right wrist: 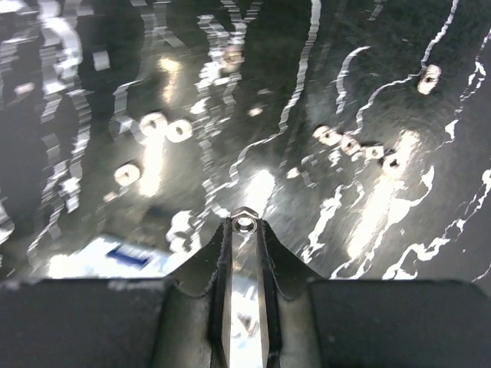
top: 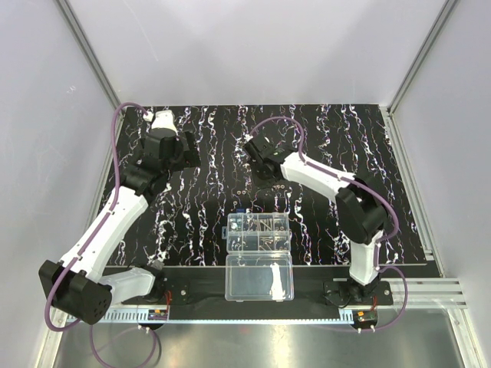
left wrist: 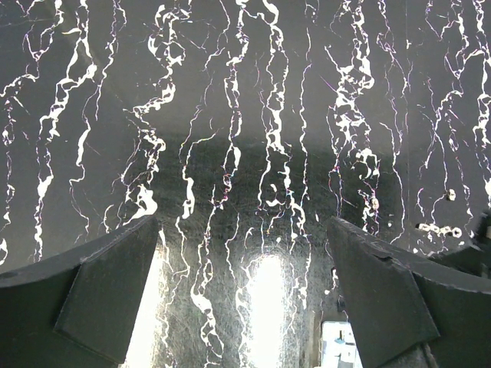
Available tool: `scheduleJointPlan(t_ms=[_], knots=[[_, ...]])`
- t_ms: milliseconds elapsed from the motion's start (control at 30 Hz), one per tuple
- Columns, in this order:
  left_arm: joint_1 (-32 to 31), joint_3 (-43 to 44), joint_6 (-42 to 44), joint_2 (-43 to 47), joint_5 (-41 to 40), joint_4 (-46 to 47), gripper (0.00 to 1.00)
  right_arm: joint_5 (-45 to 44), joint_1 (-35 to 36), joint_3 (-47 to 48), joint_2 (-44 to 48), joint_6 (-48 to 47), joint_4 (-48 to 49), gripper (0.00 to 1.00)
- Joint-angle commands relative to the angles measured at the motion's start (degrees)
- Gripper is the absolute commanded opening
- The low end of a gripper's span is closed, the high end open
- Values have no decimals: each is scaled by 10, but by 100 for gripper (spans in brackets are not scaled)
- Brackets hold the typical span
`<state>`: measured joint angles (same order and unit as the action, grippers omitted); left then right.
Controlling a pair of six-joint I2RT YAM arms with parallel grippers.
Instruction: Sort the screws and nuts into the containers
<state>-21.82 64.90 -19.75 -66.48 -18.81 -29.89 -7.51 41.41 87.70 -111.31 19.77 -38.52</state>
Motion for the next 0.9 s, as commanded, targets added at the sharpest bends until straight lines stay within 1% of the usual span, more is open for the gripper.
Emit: scheduleJointPlan(t_ms=[0,233,500,667,867], knots=[[2,20,-2,16,5,26,99,14,36,-9,51,-3,-8,6],[2,22,-4,32,-1,23,99,20,111,-47,91,27,-11,6],[1,25,-5,55,-11,19,99,48,198,-111,139,71,14,6],[2,21,-9,72,0,27,99,43,231,-130,124,82,27,6],[2,20,-9,71,6,30,99,41,239,-118,102,82,42,6]])
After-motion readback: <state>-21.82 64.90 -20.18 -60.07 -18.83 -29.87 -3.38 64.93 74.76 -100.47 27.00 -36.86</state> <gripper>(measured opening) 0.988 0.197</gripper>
